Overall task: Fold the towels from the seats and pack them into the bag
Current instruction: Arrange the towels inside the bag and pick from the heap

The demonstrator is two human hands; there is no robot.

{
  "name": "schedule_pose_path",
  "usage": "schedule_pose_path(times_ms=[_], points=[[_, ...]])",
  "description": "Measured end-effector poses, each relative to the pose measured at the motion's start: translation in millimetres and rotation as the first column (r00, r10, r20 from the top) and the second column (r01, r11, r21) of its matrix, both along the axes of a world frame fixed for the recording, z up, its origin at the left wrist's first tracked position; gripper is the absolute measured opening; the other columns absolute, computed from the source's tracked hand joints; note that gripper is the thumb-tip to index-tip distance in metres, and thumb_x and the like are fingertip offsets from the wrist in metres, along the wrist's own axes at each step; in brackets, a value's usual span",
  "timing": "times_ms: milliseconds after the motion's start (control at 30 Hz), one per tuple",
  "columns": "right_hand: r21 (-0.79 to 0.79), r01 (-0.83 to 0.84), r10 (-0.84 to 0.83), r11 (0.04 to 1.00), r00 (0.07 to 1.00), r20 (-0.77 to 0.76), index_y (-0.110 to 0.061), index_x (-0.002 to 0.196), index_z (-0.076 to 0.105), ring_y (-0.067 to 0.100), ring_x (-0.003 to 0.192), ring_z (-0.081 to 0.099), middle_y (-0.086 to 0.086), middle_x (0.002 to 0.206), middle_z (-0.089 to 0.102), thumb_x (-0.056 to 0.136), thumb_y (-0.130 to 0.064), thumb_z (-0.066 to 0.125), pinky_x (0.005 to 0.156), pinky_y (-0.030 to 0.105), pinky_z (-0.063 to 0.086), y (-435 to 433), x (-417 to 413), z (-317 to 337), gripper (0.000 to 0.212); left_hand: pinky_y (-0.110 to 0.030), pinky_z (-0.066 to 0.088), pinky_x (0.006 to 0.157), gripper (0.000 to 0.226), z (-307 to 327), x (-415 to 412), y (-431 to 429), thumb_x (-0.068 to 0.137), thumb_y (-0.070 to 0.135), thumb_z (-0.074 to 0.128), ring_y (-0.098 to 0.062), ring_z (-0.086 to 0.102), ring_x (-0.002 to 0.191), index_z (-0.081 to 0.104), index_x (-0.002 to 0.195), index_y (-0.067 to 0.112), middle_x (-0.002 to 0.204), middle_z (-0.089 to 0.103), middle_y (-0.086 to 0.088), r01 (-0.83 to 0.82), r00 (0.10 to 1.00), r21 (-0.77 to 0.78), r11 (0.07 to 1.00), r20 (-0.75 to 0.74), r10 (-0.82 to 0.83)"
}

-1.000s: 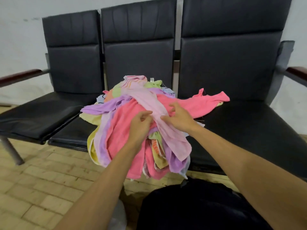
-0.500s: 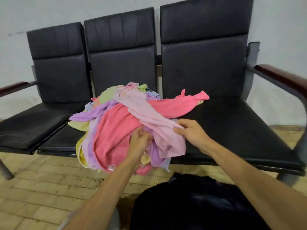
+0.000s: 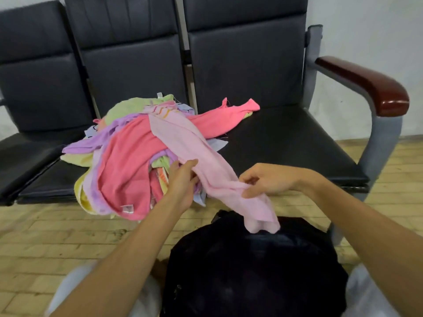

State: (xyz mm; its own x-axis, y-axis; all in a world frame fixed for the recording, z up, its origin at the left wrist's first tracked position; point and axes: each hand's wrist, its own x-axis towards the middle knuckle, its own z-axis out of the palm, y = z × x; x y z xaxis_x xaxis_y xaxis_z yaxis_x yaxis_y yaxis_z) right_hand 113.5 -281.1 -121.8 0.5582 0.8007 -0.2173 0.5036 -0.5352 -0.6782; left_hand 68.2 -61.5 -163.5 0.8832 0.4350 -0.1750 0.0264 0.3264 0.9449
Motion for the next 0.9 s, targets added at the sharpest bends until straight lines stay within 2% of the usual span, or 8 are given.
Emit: schedule_pose_path(times_ms=[100, 200, 300, 500, 567, 667, 767, 900], points=[[0.005, 0.046, -0.046, 0.999, 0.999, 0.017, -0.005, 0.094, 0.069, 0.012, 0.077, 0.053, 0.017, 0.095, 0.064, 0.087, -0.019, 0.067, 0.071, 0.029, 0.042, 0.5, 1.5, -9.0, 0.016, -0.027, 0.032, 0.047, 0.016, 1.8, 9.5, -0.4, 0.091, -0.001, 0.052, -0.013, 0.044, 0.048, 0.046, 0.101, 0.010, 0.059, 0.050, -0.002, -0.035, 0.999, -0.104, 0.994, 0.009, 0.036], [-0.069, 0.122, -0.116, 0.990, 0.989, 0.086, -0.010, 0.090, 0.069, 0.008, 0.073, 0.053, 0.004, 0.082, 0.064, 0.087, -0.026, 0.066, 0.070, 0.026, 0.042, 0.5, 4.8, -20.1, 0.016, -0.023, 0.029, 0.044, 0.016, 1.7, 7.3, -0.9, 0.089, -0.004, 0.053, -0.011, 0.038, 0.039, 0.048, 0.086, 0.012, 0.047, 0.047, 0.000, -0.012, 0.998, -0.016, 1.000, -0.056, 0.011], [-0.070, 0.249, -0.239, 0.966, 0.962, 0.133, -0.024, 0.090, 0.069, 0.006, 0.082, 0.064, -0.014, 0.084, 0.068, 0.088, -0.022, 0.065, 0.075, 0.020, 0.050, 6.0, 7.6, -26.4, 0.005, -0.026, 0.033, 0.049, 0.015, 4.0, -0.8, 1.6, 0.087, -0.002, 0.056, -0.012, 0.037, 0.040, 0.051, 0.081, 0.011, 0.045, 0.043, 0.000, -0.001, 0.995, 0.072, 0.997, -0.097, 0.008], [0.139, 0.482, -0.502, 0.865, 0.827, 0.253, -0.014, 0.105, 0.064, 0.018, 0.091, 0.064, 0.001, 0.096, 0.069, 0.094, -0.021, 0.060, 0.087, 0.038, 0.054, 44.2, 23.8, -42.2, 0.014, -0.016, 0.028, 0.042, 0.009, 5.0, -14.5, 12.0, 0.089, 0.005, 0.054, -0.015, 0.031, 0.037, 0.059, 0.094, 0.011, 0.045, 0.042, -0.003, 0.007, 0.996, 0.212, 0.977, -0.088, 0.012], [0.143, 0.528, -0.546, 0.837, 0.791, 0.274, -0.014, 0.113, 0.061, 0.020, 0.095, 0.063, 0.003, 0.102, 0.068, 0.096, -0.027, 0.057, 0.092, 0.040, 0.050, 55.6, 30.6, -47.8, 0.022, -0.014, 0.026, 0.038, 0.010, 7.0, -19.0, 11.7, 0.090, 0.007, 0.054, -0.014, 0.033, 0.037, 0.062, 0.096, 0.010, 0.049, 0.045, -0.003, 0.003, 0.998, 0.234, 0.972, -0.069, 0.014], [0.122, 0.574, -0.573, 0.810, 0.729, 0.375, -0.014, 0.122, 0.057, 0.023, 0.105, 0.059, 0.002, 0.107, 0.068, 0.097, -0.035, 0.054, 0.094, 0.037, 0.036, 66.9, 40.5, -58.9, 0.034, -0.014, 0.029, 0.034, 0.013, 11.6, -23.9, 10.2, 0.092, 0.004, 0.053, -0.010, 0.043, 0.037, 0.063, 0.084, 0.009, 0.053, 0.054, 0.000, 0.015, 0.998, 0.255, 0.967, -0.055, -0.001], [0.106, 0.599, -0.574, 0.794, 0.680, 0.456, -0.016, 0.110, 0.066, 0.023, 0.101, 0.058, 0.002, 0.101, 0.066, 0.095, -0.039, 0.058, 0.083, 0.036, 0.031, 74.1, 41.4, -64.5, 0.029, -0.016, 0.039, 0.037, 0.016, 12.5, -24.6, 9.7, 0.091, 0.005, 0.056, -0.013, 0.053, 0.050, 0.062, 0.076, 0.010, 0.059, 0.058, -0.004, 0.019, 0.996, 0.325, 0.945, -0.089, 0.011], [0.113, 0.599, -0.579, 0.793, 0.684, 0.443, -0.015, 0.093, 0.072, 0.022, 0.093, 0.060, 0.002, 0.093, 0.070, 0.095, -0.021, 0.055, 0.079, 0.033, 0.027, 79.2, 36.9, -60.7, 0.018, -0.014, 0.042, 0.043, 0.019, 12.0, -24.1, 10.7, 0.091, 0.014, 0.061, -0.010, 0.055, 0.055, 0.059, 0.073, 0.008, 0.063, 0.057, -0.002, -0.055, 0.996, 0.316, 0.947, -0.053, 0.075]])
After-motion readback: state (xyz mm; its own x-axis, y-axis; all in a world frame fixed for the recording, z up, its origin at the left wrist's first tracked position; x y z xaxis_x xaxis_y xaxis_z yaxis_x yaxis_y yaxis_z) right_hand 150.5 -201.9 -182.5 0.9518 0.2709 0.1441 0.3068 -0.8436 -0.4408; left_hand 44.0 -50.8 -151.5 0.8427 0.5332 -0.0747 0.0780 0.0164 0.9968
